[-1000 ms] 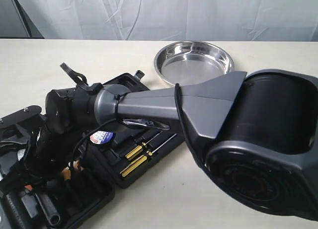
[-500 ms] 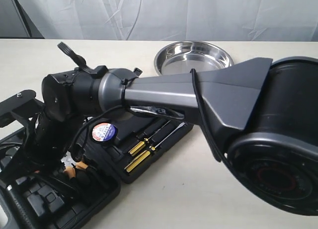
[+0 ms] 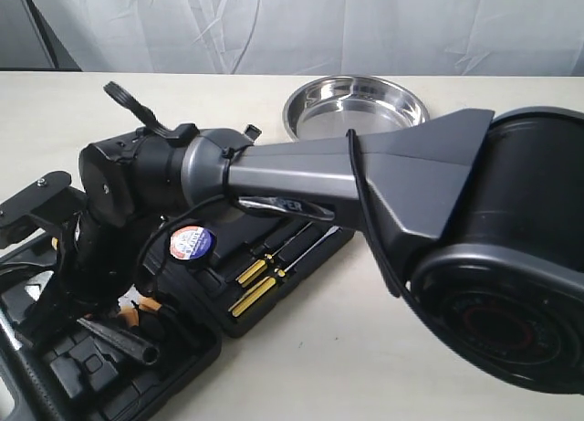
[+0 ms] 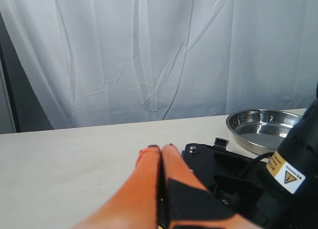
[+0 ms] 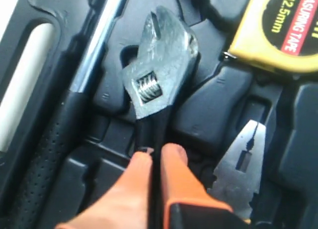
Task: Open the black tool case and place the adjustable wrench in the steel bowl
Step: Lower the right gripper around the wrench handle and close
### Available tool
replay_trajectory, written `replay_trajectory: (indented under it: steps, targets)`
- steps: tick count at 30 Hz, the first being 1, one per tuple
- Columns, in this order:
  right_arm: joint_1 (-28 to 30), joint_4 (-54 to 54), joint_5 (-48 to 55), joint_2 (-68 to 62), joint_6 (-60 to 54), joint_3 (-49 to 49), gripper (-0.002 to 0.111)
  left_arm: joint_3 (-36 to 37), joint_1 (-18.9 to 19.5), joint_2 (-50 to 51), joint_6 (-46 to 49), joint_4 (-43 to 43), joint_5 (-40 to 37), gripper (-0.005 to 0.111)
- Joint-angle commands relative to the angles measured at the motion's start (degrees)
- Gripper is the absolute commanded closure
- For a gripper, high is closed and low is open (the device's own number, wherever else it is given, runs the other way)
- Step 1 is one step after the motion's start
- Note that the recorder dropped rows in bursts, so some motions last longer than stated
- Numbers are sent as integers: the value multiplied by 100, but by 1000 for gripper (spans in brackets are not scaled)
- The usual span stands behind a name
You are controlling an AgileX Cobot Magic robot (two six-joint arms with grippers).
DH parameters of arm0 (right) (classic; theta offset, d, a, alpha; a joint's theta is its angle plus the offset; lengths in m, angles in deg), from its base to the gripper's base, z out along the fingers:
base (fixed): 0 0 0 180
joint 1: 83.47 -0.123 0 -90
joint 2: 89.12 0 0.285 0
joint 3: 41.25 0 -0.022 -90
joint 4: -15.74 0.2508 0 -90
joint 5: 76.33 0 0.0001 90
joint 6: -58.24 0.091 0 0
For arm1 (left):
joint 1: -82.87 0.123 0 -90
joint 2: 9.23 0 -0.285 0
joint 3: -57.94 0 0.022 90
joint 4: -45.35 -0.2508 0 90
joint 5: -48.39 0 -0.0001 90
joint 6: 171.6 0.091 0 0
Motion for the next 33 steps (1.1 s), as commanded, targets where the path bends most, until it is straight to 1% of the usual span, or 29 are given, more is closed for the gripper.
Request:
replay_trajectory:
  steps: [1, 10, 12, 17, 18, 19, 27, 33]
  targets:
    - [11, -59, 368, -231, -39, -9, 109, 14, -37, -30, -25, 59, 3, 107]
    - [11, 48, 473, -272, -39, -9, 108, 14, -37, -30, -25, 59, 3, 107]
    - [11, 48, 473, -272, -39, -9, 101, 14, -37, -30, -25, 59, 3, 107]
    - [11, 48, 473, -272, -39, -9, 66, 14, -37, -30, -25, 59, 3, 107]
    - [11, 48, 497, -272, -39, -9, 61, 14, -37, -30, -25, 59, 3, 107]
    - [11, 48, 528, -272, -39, -9, 60, 14, -37, -30, -25, 59, 3, 107]
    - [11, 58, 713, -250, -39, -9, 60, 14, -37, -30, -25, 59, 3, 107]
    - [11, 58, 656, 77, -39, -9, 60, 14, -37, -30, -25, 59, 3, 107]
